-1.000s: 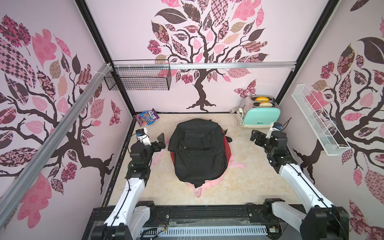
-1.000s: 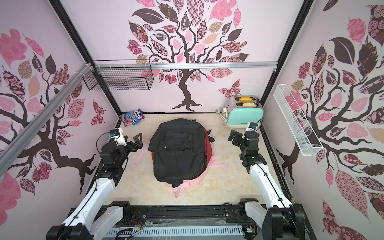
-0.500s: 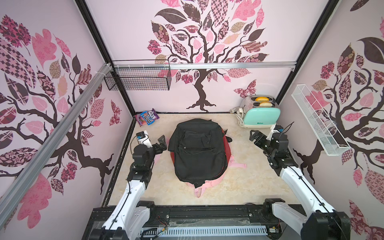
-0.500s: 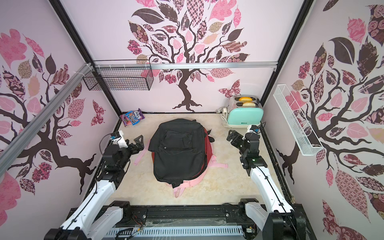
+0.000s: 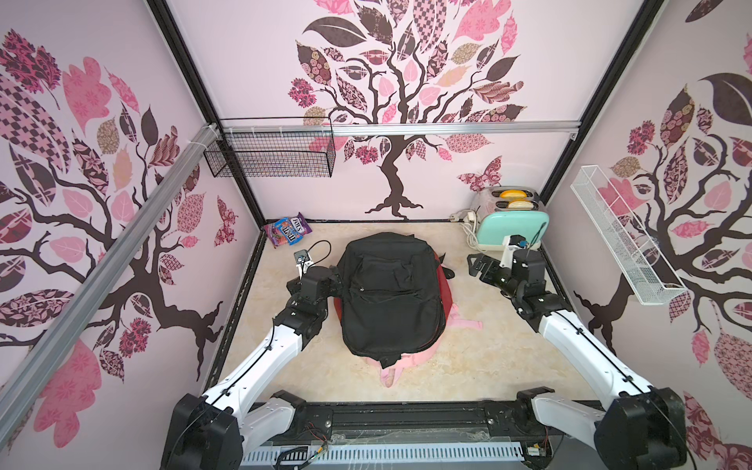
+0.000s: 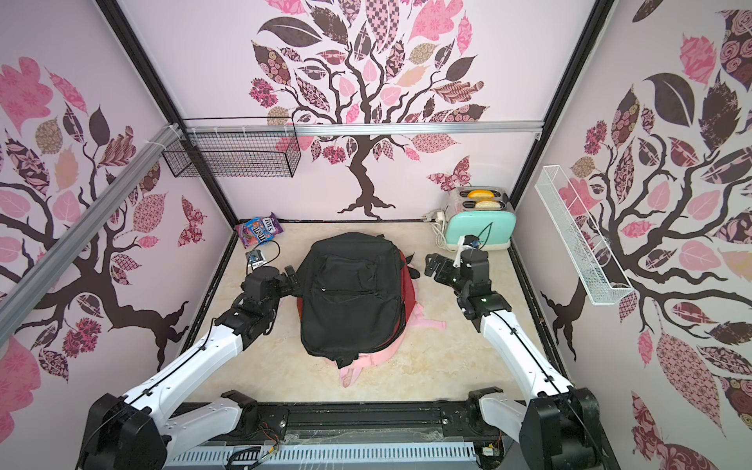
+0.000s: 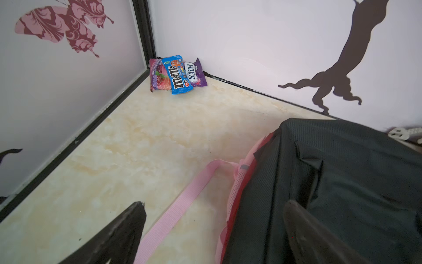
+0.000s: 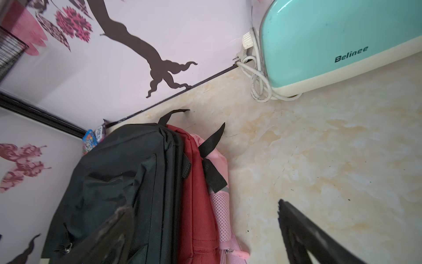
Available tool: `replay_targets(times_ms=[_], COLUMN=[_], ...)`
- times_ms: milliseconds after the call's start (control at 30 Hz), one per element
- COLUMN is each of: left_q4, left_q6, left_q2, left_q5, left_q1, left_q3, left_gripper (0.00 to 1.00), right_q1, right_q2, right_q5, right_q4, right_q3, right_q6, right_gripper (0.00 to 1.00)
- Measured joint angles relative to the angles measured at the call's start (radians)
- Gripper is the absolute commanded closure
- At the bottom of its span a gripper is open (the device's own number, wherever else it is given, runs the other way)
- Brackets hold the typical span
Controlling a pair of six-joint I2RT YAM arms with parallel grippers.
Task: Zip up the backpack
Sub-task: Adjust the backpack on the backpack.
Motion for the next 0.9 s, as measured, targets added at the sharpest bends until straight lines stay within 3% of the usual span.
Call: replay_targets(times_ms=[167, 267, 400, 500, 700, 900], left_q4=[-0.089, -0.183, -0.305, -0.303, -0.295, -0.188], left_q6=[-0.082, -0.102, -0.180, -0.182, -0.203, -0.204], left_q2=[0.075, 0.151, 0.150, 0.101, 0.005, -0.079], left_q5=[0.059, 0.006, -0.103, -0.126, -0.129, 0.072], left_q1=[-0.068, -0.122, -0.119, -0.110, -0.105, 0.019], left_q3=[0.134, 0.263, 0.298, 0.228, 0.114, -0.005], left_gripper=[0.02, 0.02, 0.02, 0.02, 0.02, 0.02], right_q1=[0.147, 0.150, 0.142, 0.143, 0.143, 0.143], right_q2=[0.086, 0.064, 0.032, 0.037, 0.060, 0.119], right_q5=[0.155, 0.249, 0.316, 0.303, 0.158, 0.056], right_q4=[-0.140, -0.173, -0.202, -0.193, -0.149, -0.137], right_q3=[0.187, 0.205, 0.205, 0.202, 0.164, 0.164], right_q6=[-0.054, -0.058, -0.058, -0.059, -0.046, -0.026], right_gripper=[0.01, 0.01, 0.00, 0.01, 0.03, 0.08])
